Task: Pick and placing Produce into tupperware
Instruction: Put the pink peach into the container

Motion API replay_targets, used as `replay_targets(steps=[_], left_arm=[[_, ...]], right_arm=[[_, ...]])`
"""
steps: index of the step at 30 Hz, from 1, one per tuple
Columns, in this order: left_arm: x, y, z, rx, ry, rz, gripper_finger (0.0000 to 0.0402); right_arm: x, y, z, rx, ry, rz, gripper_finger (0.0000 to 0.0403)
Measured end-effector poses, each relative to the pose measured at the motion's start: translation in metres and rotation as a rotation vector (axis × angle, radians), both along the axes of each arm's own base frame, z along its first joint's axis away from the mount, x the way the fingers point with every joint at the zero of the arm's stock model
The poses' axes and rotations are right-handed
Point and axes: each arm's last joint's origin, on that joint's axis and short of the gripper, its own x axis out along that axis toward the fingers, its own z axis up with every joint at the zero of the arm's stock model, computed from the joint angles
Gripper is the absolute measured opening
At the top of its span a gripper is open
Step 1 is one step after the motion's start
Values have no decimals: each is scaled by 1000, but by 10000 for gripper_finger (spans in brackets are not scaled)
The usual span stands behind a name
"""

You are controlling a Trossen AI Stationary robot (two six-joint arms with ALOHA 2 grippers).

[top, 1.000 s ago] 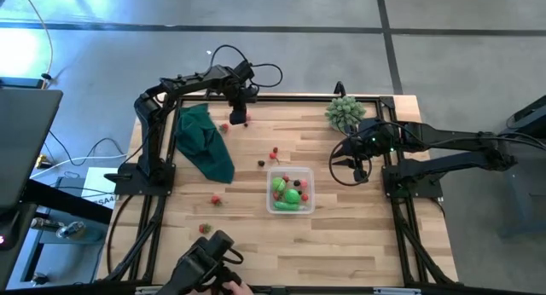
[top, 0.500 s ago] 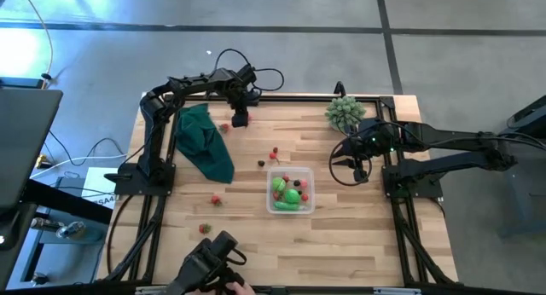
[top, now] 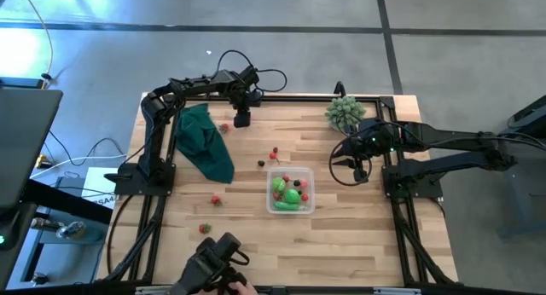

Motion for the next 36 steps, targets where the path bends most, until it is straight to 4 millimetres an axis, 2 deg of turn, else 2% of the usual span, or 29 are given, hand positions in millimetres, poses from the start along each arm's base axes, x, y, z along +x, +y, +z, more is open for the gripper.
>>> replay_targets(steps=[10, 19, 36], left_arm=[[0, 0, 0, -3, 3, 1, 182], [0, -1, -12, -49, 11, 1, 182], [2, -2, -12, -41, 18, -4, 182]], right_arm=[[0, 0, 0, 0, 0, 0, 89], [0, 0, 0, 0, 0, 0, 89], [0, 0, 0, 0, 0, 0, 89]])
